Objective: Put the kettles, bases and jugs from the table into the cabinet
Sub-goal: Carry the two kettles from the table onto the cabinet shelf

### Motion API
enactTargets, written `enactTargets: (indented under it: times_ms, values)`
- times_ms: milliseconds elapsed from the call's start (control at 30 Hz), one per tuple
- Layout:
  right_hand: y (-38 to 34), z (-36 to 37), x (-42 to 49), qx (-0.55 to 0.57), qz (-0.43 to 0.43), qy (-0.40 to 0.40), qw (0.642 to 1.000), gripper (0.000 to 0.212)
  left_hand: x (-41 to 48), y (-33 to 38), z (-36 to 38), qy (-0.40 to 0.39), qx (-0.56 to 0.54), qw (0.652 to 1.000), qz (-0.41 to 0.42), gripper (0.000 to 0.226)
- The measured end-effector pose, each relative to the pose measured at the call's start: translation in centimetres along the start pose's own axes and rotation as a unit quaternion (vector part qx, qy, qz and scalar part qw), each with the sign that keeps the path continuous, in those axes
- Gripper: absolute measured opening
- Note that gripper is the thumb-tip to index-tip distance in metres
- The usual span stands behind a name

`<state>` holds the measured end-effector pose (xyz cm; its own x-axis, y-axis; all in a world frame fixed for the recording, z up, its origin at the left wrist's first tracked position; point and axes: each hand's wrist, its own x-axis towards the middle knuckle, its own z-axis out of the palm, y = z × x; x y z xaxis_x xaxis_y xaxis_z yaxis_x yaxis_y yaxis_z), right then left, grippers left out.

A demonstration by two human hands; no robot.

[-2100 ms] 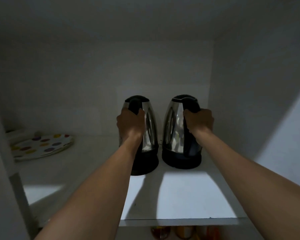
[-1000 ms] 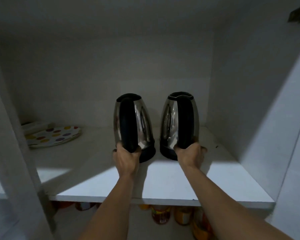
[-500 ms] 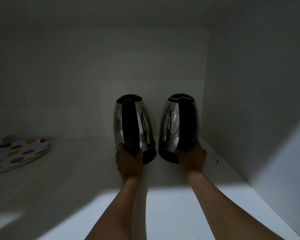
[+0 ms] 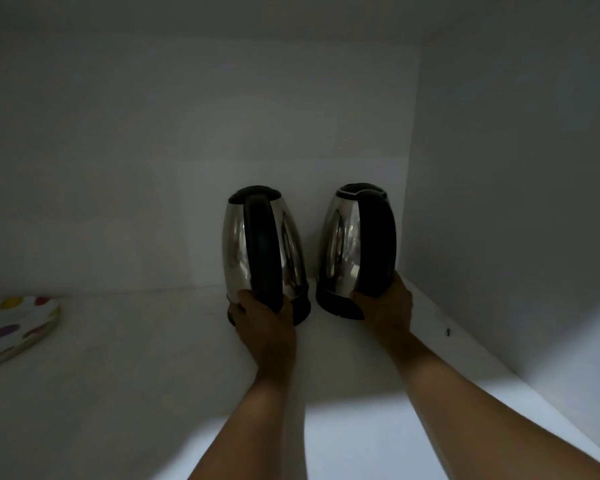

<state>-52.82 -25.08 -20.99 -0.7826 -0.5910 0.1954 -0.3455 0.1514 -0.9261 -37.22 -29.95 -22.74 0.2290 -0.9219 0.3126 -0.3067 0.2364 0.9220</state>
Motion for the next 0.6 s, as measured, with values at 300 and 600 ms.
enactTargets:
  times_ms: [300, 600]
  values:
    - [0.0, -2.8, -4.2, -0.033, 0.069, -0.043, 0.996, 0.069, -0.3, 0.0, -5.9, -0.190, 0.131, 0.972, -0.046, 0.057]
    - [-7.5, -6.8, -12.3, -0.139, -0.135, -0.069, 0.979, 0.075, -6.4, 6.6, -13.5, -0.052, 0.352, 0.911, 0.210, 0.060]
